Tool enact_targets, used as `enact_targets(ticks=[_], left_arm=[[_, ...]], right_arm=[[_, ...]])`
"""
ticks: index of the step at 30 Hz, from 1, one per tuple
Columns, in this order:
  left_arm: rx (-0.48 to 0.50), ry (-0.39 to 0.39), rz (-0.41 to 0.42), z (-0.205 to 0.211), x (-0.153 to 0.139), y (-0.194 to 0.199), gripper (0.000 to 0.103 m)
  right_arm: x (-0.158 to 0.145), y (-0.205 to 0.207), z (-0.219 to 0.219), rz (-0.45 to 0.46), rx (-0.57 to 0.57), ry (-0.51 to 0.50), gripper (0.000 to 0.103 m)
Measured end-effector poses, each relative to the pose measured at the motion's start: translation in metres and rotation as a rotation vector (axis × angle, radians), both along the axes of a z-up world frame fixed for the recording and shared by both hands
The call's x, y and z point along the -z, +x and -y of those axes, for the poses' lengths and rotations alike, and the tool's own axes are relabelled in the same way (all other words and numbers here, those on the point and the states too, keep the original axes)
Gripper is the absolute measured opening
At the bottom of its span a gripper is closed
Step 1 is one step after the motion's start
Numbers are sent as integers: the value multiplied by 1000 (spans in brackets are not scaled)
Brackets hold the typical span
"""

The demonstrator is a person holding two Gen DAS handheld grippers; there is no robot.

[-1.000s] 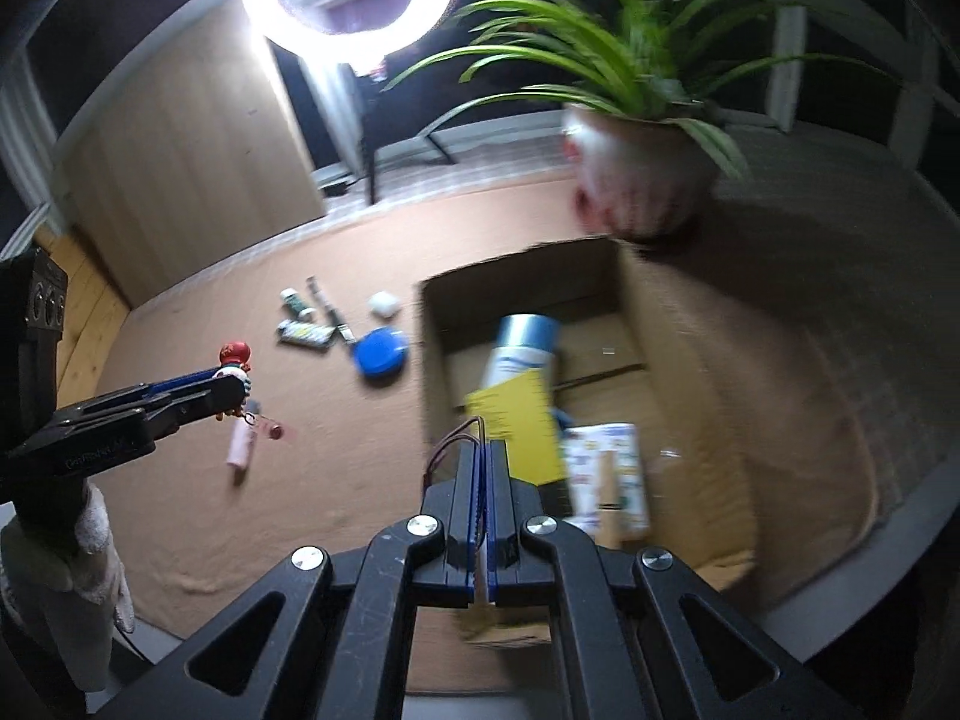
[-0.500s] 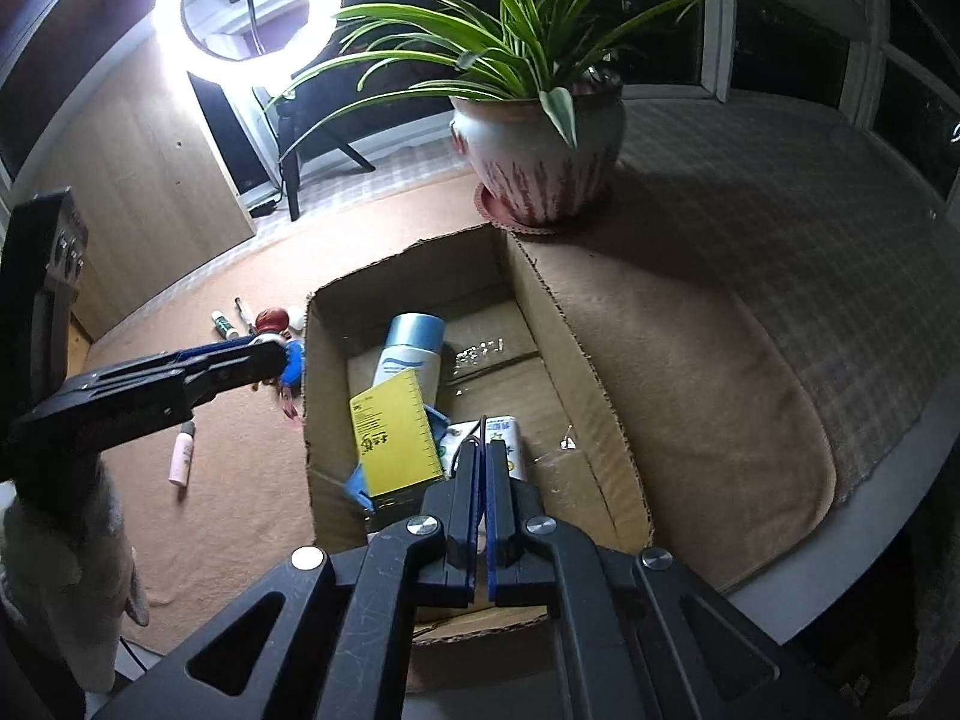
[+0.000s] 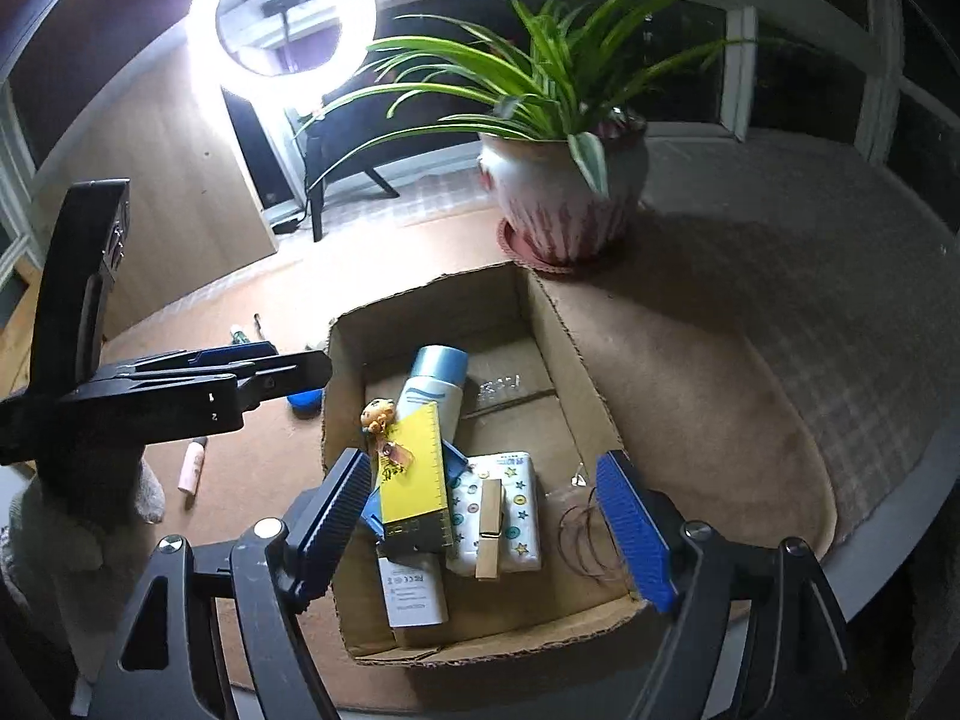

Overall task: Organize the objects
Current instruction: 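Release the keychain into the box and move the left tool to the pink bottle, then grasp the pink bottle with the left tool while the right tool grasps the patterned lighter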

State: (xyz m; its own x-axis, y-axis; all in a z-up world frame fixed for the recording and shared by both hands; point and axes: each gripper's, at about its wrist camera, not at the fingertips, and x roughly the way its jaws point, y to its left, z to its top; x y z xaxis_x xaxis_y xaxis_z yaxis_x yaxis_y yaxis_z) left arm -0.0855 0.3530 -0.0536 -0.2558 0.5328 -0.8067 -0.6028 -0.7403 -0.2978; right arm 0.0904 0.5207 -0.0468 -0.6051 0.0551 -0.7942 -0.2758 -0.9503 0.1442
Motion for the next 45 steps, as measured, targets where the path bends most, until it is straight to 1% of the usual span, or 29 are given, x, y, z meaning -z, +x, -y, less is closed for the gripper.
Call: enact_targets(ticks=[3, 7, 12, 15, 18, 23, 27, 30, 31, 33, 35, 36, 39, 43, 45], left_arm=[[-27, -6, 8, 15, 2, -2, 74], [-79, -25, 11, 42, 6, -5, 74], [-163, -43, 29, 85, 12, -11, 74], [-215, -58, 50, 113, 20, -15, 74], [-268, -82, 81, 143, 34, -19, 74], [-322, -114, 129, 179, 57, -19, 72], [-354, -124, 160, 195, 72, -20, 65], [-382, -131, 184, 204, 82, -24, 52], [-385, -129, 189, 206, 84, -24, 51], [-386, -128, 192, 208, 87, -25, 50], [-379, -122, 201, 210, 89, -26, 45], [-372, -121, 205, 210, 90, -26, 41], [-350, -127, 214, 208, 95, -25, 37], [-344, -131, 222, 207, 101, -26, 25], [-345, -139, 225, 208, 104, -25, 21]], right_arm=[[2, -6, 6, 10, -17, 5, 74], [4, -15, 15, 14, -43, -23, 74], [8, -32, 36, 24, -112, -28, 74], [9, -47, 53, 23, -162, -21, 74], [9, -63, 68, 19, -202, -10, 74], [17, -100, 91, 46, -284, -53, 74], [23, -132, 113, 78, -374, -77, 74], [30, -158, 130, 109, -427, -78, 74], [33, -165, 135, 118, -441, -76, 74], [37, -179, 145, 132, -467, -65, 74], [43, -193, 154, 149, -484, -49, 74], [46, -201, 159, 160, -489, -45, 74], [54, -219, 172, 188, -512, -39, 74], [65, -241, 189, 219, -546, -12, 74], [71, -250, 195, 233, -562, -7, 73]])
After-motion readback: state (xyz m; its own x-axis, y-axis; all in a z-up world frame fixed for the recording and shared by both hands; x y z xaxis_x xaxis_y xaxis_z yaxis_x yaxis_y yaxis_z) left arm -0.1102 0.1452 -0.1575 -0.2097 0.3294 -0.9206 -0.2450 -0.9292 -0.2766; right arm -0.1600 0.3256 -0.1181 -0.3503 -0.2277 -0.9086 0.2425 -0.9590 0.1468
